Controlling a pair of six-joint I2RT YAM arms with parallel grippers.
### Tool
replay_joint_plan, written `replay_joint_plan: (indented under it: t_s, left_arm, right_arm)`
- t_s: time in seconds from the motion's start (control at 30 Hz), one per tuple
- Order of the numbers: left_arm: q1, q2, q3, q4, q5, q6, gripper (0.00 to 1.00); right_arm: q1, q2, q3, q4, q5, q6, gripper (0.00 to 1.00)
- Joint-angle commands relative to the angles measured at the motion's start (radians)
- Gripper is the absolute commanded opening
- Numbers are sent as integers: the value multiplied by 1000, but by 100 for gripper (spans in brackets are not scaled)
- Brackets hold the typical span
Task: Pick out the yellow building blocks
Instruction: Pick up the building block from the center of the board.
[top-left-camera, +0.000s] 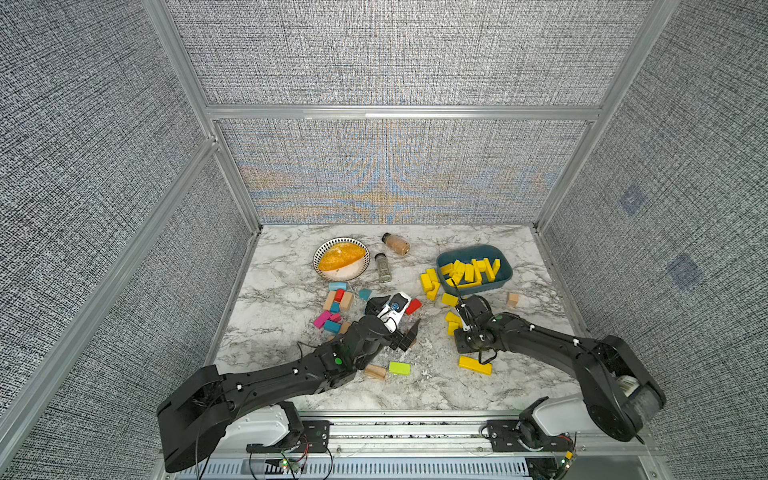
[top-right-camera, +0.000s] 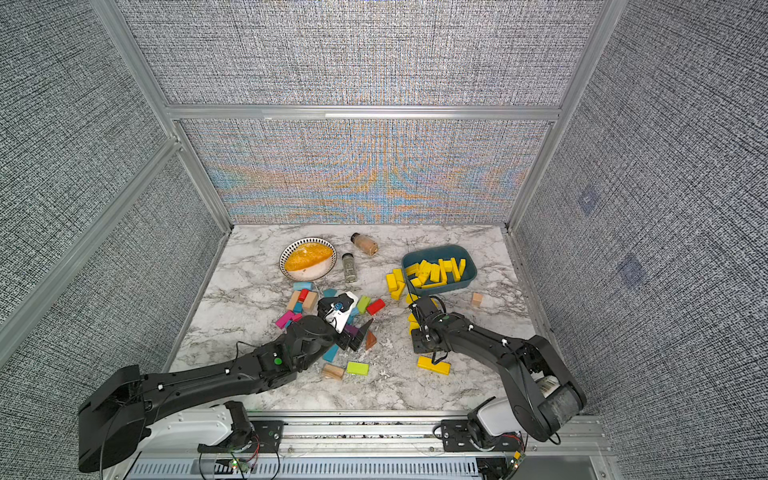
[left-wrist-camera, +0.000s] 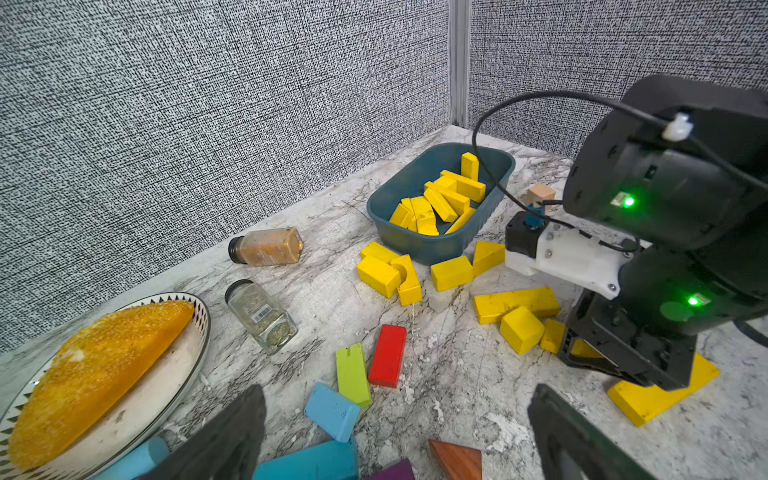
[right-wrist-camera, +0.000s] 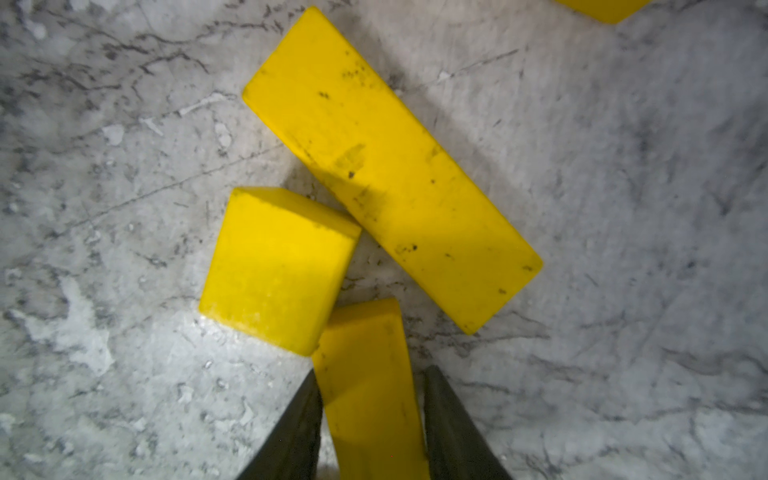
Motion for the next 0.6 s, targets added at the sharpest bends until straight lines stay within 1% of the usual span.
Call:
replay_joint_plan:
  t_s: [0.0, 0.13, 0.2, 0.4, 0.47, 0.57]
  left_arm:
    - [1, -1, 7, 0, -4, -10, 99]
    - [0, -16, 3, -3, -6, -19, 99]
    - [0, -28, -2, -5, -8, -21, 99]
    - [0, -43, -9, -21, -59, -34, 99]
    - [1, -38, -9, -23, -86, -41, 99]
    - [3, -28, -4, -27, -122, -48, 100]
  right_arm:
    - [1, -3, -3, 3, -8, 2, 34]
    - [1, -38, 1, -9, -4, 2, 25]
    - [1, -71, 5, -22, -3, 5, 22]
    - [0, -192, 41, -67, 39, 34, 21]
    - [-7, -217, 62, -55, 76, 37, 21]
    - [-50, -222, 102, 0, 104, 27, 20]
